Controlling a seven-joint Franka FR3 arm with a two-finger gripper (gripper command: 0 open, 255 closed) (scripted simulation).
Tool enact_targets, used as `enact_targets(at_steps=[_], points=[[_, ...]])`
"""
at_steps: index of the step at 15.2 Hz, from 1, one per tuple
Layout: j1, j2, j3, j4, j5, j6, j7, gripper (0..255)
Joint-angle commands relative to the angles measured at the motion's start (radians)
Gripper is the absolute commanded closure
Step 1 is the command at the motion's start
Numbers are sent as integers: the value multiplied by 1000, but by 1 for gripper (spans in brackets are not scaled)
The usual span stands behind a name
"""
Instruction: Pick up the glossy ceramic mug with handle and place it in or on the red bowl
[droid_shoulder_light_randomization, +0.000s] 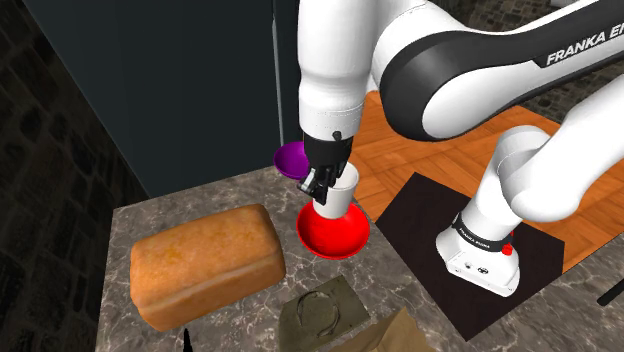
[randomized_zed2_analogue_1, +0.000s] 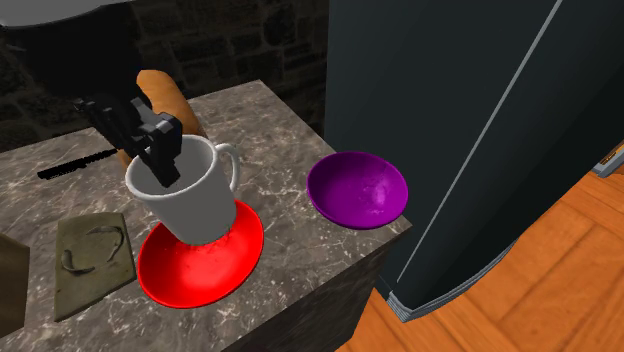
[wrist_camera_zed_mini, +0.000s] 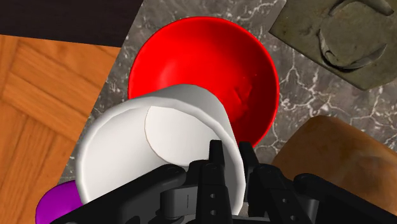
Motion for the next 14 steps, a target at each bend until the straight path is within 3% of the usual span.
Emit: enact_targets(at_steps=[1,7,14], points=[[0,10,6,-21,-1,31,4,255],[-2,43,24,-84,-7,125,16,255],[-2,43,24,-84,-7,125,16,255]])
